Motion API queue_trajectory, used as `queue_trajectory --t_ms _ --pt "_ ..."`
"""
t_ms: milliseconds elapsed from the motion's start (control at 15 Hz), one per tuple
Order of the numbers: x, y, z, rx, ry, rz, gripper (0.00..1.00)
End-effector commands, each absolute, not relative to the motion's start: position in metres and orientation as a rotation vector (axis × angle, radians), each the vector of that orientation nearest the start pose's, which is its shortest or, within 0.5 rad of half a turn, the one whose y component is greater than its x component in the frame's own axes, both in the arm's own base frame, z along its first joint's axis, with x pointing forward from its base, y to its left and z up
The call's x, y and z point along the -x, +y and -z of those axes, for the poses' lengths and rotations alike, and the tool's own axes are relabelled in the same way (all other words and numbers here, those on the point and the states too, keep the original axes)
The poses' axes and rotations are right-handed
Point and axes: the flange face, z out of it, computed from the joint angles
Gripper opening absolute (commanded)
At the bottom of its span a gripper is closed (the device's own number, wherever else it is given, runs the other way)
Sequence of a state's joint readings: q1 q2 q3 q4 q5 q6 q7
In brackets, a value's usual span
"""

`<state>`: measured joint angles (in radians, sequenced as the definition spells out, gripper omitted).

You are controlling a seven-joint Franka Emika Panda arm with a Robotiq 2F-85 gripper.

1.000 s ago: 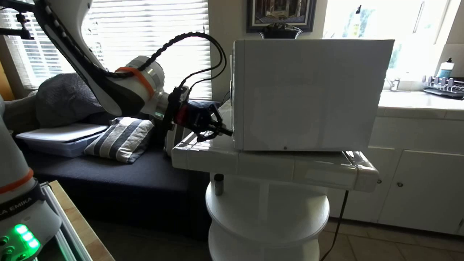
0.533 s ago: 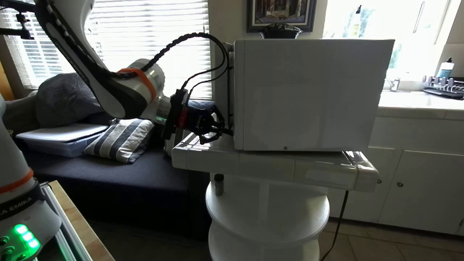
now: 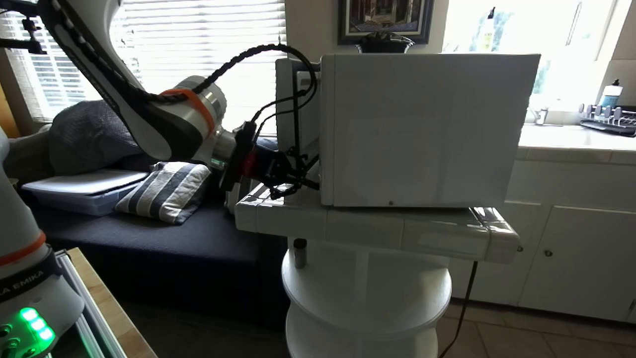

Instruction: Open the microwave.

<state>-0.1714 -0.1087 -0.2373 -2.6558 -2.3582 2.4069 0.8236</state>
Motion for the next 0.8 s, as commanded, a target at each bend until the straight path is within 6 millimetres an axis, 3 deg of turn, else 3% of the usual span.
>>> queue_trajectory --t_ms 0,267,733 --pt "-0.359 -0.154 -0.281 -1.819 0.984 -0.275 0.00" --pt "-0.342 -0.140 -0.296 -1.905 1.077 -0.323 0.00" --pt "-0.318 -0.148 -0.333 -2.001 0.995 -0.322 0.00"
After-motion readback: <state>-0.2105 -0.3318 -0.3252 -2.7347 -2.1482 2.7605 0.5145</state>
